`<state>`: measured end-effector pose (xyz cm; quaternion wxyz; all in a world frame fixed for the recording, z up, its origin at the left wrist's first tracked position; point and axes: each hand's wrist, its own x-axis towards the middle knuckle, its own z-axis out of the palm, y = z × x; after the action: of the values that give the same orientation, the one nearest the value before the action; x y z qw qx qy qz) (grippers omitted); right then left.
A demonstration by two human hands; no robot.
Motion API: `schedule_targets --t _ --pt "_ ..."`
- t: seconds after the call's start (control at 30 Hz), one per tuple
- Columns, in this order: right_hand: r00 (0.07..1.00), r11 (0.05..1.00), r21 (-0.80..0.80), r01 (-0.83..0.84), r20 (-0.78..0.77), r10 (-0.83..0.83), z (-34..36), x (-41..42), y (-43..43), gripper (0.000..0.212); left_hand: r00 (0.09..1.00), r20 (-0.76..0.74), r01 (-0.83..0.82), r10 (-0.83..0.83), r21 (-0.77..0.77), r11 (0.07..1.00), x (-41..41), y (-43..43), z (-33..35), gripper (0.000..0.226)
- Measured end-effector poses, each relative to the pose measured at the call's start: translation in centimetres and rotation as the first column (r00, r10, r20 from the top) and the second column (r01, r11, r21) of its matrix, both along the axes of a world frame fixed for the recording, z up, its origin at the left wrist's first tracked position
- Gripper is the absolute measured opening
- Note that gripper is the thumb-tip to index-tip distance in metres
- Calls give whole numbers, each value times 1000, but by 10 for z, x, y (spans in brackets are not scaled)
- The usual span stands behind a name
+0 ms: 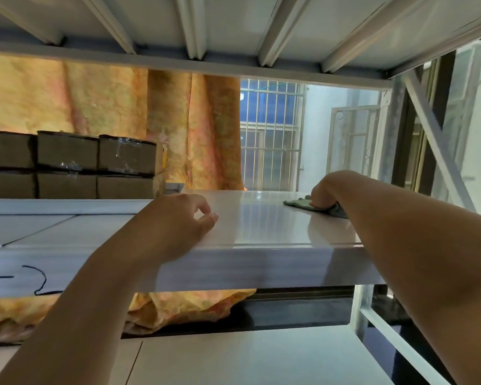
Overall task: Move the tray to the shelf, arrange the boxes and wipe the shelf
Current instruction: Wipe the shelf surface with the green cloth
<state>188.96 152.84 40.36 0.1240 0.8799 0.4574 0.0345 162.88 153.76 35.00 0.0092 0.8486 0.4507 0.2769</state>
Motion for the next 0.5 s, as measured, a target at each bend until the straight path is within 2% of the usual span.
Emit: schedule_targets --t 0.03,0.1,0.2,0.3,0.4,0.5 --pt "999 1000 -13 -1 -37 1 -2 13 5 42 1000 1 -3 3 -2 1000 0 0 0 32" --pt "1000 1000 -15 -9 -17 8 -9 30 3 52 1000 2 -8 8 -10 1000 1 -2 1 30" --pt "989 999 42 27 -145 -21 -10 26 -29 64 1000 -8 -3 3 -23 1000 3 -2 1 29" --pt "957 995 93 30 -290 -2 -12 29 -51 65 998 -58 -7 5 -23 1000 6 -4 5 28" --pt "941 994 111 -11 -335 48 -15 32 -60 64 989 -144 -12 20 56 998 15 -11 9 34" --pt "921 991 121 -63 -375 105 -17 35 -69 59 993 -115 50 -37 110 993 33 -26 17 36"
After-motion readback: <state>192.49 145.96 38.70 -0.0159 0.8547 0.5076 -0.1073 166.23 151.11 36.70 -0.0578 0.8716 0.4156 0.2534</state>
